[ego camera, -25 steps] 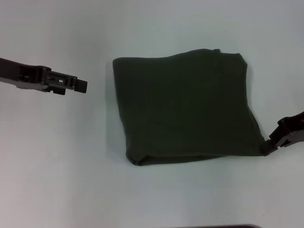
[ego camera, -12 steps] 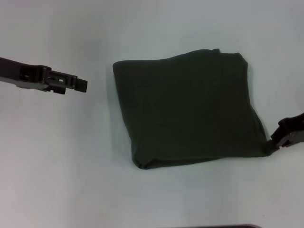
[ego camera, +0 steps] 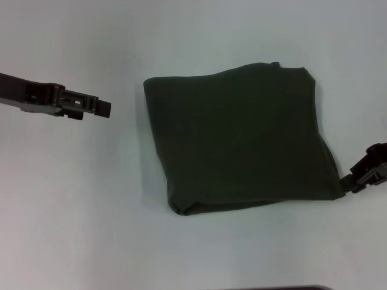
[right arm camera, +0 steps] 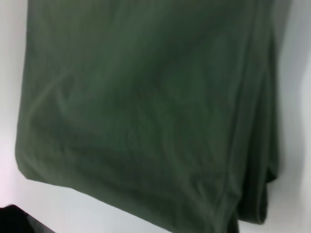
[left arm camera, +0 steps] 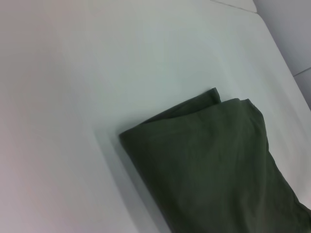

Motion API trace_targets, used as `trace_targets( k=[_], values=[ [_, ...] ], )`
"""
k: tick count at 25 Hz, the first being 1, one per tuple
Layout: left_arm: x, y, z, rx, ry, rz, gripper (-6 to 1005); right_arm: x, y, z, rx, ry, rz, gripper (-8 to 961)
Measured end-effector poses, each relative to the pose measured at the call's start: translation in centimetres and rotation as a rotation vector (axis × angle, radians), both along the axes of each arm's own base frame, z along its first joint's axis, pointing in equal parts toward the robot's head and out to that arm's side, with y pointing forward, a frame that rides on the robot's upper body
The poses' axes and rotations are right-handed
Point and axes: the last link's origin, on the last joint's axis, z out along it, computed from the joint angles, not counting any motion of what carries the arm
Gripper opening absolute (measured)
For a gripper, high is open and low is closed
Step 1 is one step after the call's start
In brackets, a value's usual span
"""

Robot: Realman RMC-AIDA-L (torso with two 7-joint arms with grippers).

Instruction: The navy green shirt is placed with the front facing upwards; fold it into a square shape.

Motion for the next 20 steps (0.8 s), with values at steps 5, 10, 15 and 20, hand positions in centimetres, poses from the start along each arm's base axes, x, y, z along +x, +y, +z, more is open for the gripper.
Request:
trace_targets(
  k=[5, 10, 15, 20],
  values=[
    [0.0, 0.0, 0.0, 0.0, -0.001, -0.001, 902, 0.8, 0.4, 2.3, 0.087, 0.017, -0.035, 200],
    [0.9, 0.5, 0.3, 0.014, -0.028, -0.026, 902, -2.2, 2.9, 5.2, 0.269, 0.217, 0.041, 305],
    [2.1, 1.1, 0.1, 0.011, -0.042, -0.057, 902, -7.2, 5.0, 5.3, 0.326, 0.437, 0.199, 306],
    [3.1, 1.9, -1.3, -0.003, -0.009, -0.108, 903, -10.5, 6.2, 4.8, 0.377, 0.58, 0.342, 306]
  ],
)
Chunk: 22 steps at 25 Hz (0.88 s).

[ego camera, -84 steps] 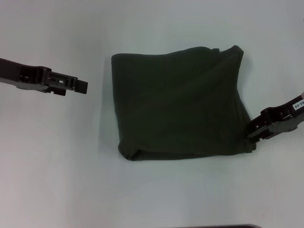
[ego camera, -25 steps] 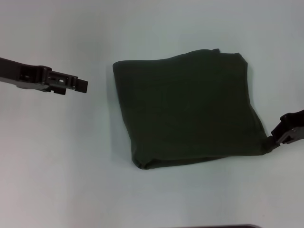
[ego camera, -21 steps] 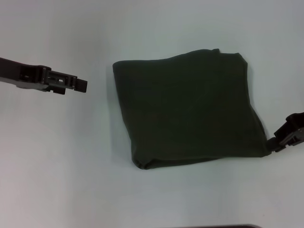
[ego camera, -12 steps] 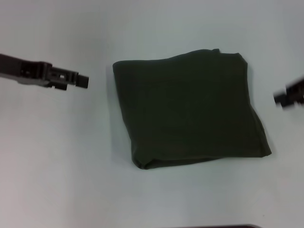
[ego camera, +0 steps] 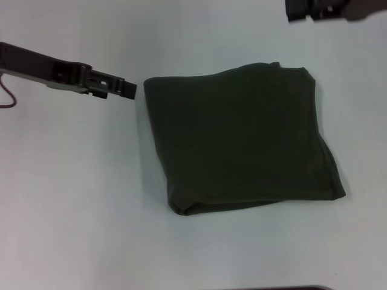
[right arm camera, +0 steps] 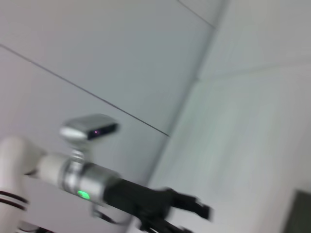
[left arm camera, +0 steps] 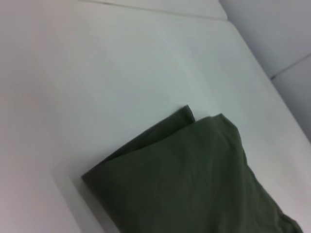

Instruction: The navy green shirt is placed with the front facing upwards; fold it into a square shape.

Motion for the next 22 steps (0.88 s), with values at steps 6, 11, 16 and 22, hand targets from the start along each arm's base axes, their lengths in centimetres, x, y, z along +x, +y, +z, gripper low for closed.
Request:
trace_targets(
  k=[6, 11, 16, 22],
  values=[
    [0.8, 1.3, -2.1, 0.023, 0.079, -0.022, 889, -1.8, 0.5, 0.9, 0.061, 0.08, 0.07, 305],
    [0.6, 3.0, -4.6, 0.136, 0.152, 0.009, 872, -1.5, 0.7, 1.4, 0.086, 0.08, 0.054, 306],
    [0.6, 4.0, -6.8, 0.168, 0.219, 0.005, 855, -1.1, 0.6, 2.1, 0.091, 0.092, 0.035, 306],
    [0.5, 5.0, -8.6, 0.207, 0.271, 0.047, 835, -0.8, 0.5, 2.5, 0.094, 0.091, 0.019, 306]
  ],
)
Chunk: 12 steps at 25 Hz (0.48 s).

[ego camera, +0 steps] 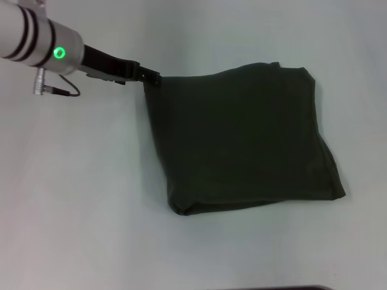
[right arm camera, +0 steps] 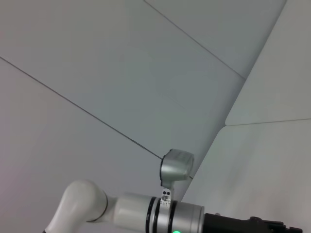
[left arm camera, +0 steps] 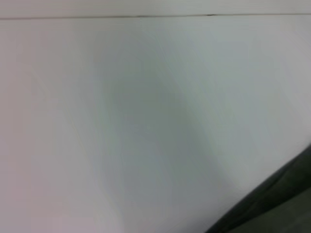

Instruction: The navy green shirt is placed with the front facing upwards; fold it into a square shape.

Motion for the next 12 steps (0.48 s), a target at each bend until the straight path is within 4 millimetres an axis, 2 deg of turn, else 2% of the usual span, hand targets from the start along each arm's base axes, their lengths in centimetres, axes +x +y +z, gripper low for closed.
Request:
trace_targets(
  k=[5, 12],
  values=[
    [0.6, 0.4, -1.6, -0.023, 0.002, 0.007, 818, 0.0, 0.0, 0.0, 0.001, -0.001, -0.001, 305],
    [1.0, 0.4, -2.0, -0.035, 0.004, -0.001, 794, 0.0, 0.0, -0.1, -0.001, -0.005, -0.001, 305]
  ],
)
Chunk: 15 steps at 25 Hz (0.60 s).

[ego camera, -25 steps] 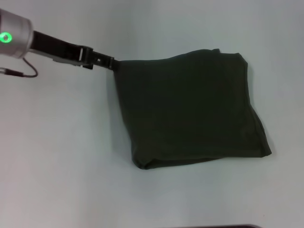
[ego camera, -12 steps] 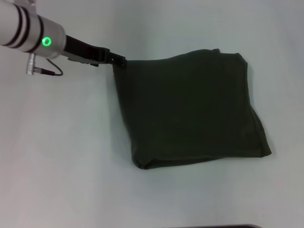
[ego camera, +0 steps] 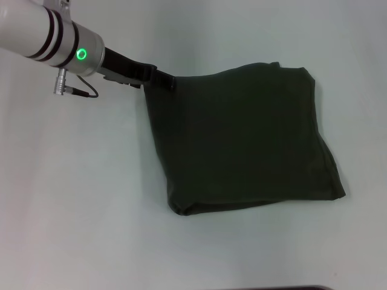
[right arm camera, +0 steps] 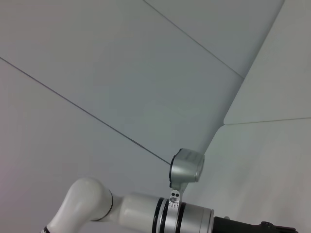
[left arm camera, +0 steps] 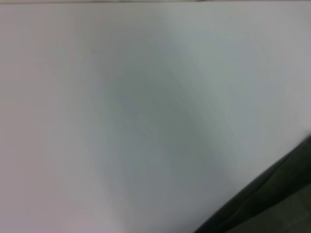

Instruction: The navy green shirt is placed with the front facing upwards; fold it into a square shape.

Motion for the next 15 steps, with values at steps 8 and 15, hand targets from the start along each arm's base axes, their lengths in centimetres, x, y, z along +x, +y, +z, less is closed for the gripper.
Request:
trace_targets(
  k=[8, 15],
  values=[
    [0.25, -0.31, -0.42, -0.022, 0.003, -0.016, 767, 0.05, -0.05, -0.01, -0.003, 0.005, -0.002, 306],
    [0.44, -0.54, -0.63, -0.046, 0.018, -0.034, 575, 0.09, -0.07, -0.06, -0.004, 0.008, -0.002, 306]
  ],
)
